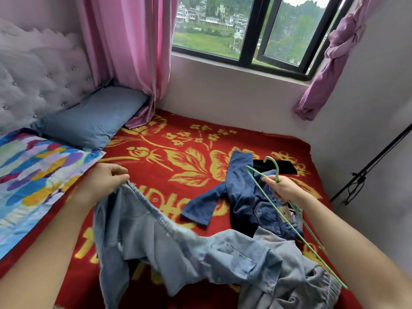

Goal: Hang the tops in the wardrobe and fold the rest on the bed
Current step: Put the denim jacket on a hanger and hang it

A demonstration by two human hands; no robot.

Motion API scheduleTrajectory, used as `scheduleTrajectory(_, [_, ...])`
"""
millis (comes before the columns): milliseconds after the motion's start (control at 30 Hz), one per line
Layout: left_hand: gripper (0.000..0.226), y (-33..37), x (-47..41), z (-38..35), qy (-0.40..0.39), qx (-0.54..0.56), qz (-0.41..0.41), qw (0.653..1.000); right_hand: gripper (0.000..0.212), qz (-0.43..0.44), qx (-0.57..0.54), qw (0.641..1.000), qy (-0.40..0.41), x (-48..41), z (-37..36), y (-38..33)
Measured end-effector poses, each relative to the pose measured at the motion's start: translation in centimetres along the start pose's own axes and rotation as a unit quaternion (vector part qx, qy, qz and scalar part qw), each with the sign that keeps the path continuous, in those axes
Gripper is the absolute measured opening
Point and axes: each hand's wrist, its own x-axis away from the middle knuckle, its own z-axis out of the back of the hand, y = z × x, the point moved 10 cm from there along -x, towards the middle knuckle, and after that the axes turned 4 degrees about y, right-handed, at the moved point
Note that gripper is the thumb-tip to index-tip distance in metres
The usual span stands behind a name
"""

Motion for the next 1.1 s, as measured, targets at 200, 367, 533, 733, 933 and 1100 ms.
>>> scheduleTrajectory(200, [0.016,2.3,1.2,-0.7,0.04,-0.107,-0.054,0.992,0.024,0.077,-0.036,0.991,-0.107,2.6,-4.1,-5.4])
scheduleTrajectory(367, [0.018,2.7,1.4,0.6,0.102,-0.079,-0.053,0.99,0.015,0.114,-0.101,0.963,-0.222,6.5,-6.8,-8.9])
scheduleTrajectory(533, [0.014,2.4,2.1,0.4,0.138,0.013,-0.005,0.99,0.016,0.106,-0.12,0.949,-0.271,7.9,-9.9,-10.7])
scheduleTrajectory(733, [0.004,6.3,5.3,-2.9,0.118,0.18,0.001,0.977,0.016,0.111,-0.152,0.972,-0.138,8.6,-14.2,-12.4])
scheduleTrajectory(933, [0.028,10.5,7.5,-4.2,0.05,0.02,-0.131,0.99,0.012,0.112,-0.294,0.949,-0.03,8.9,-13.2,-12.4])
scheduleTrajectory(1100, [0.063,10.3,9.7,-8.7,-0.127,-0.023,-0.152,0.98,0.017,0.082,-0.381,0.92,-0.045,10.2,-10.8,-11.8])
